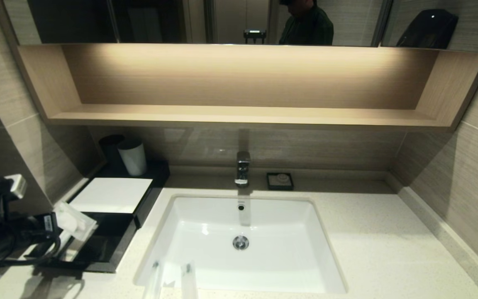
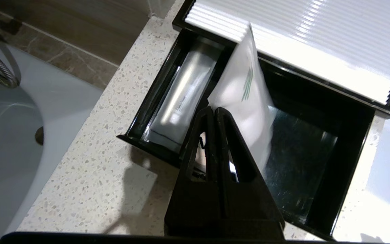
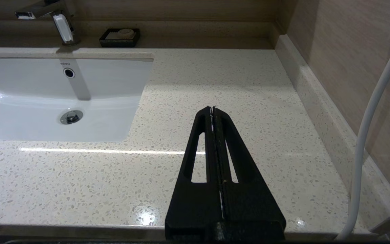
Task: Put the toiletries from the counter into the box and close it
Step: Place the bathroom toiletry into the drawer
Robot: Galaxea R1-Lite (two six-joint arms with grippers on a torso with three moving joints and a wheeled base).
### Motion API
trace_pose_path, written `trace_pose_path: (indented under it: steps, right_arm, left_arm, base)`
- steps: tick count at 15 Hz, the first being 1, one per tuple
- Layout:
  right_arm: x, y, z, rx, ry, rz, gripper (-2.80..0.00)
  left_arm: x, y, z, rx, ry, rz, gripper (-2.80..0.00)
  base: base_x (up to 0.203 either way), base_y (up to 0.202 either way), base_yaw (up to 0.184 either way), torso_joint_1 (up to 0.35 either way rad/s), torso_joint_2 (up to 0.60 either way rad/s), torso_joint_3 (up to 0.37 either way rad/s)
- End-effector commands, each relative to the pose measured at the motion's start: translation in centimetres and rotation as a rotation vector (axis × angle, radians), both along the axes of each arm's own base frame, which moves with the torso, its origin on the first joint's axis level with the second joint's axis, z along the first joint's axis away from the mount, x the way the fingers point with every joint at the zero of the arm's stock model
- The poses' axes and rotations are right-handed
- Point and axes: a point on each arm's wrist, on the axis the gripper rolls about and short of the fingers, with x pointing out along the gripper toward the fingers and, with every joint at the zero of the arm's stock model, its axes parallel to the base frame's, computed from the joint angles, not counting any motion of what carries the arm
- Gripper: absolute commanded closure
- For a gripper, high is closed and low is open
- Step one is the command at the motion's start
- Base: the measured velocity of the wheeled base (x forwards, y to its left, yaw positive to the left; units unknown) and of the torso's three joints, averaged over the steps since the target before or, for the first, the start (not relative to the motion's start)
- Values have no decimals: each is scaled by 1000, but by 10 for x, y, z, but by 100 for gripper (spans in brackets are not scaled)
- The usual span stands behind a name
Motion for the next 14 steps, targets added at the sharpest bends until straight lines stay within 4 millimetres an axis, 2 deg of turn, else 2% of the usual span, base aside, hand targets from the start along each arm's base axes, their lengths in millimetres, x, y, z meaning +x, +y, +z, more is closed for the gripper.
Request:
trace_pose_path:
  steps: [1, 9, 14]
  right_arm:
    - [0, 0, 0, 0, 0, 0, 0]
    - [0, 0, 0, 0, 0, 1, 0]
    - [0, 0, 0, 0, 0, 0, 0]
  left_arm:
    - [5, 0, 2, -21, -35, -4, 0]
    - [-5, -17, -20, -51, 66, -67, 0]
    - [-6, -24, -27, -105, 97, -115, 0]
  base:
    - [0, 0, 0, 0, 0, 0]
    - [0, 0, 0, 0, 0, 0]
    - [0, 0, 0, 0, 0, 0]
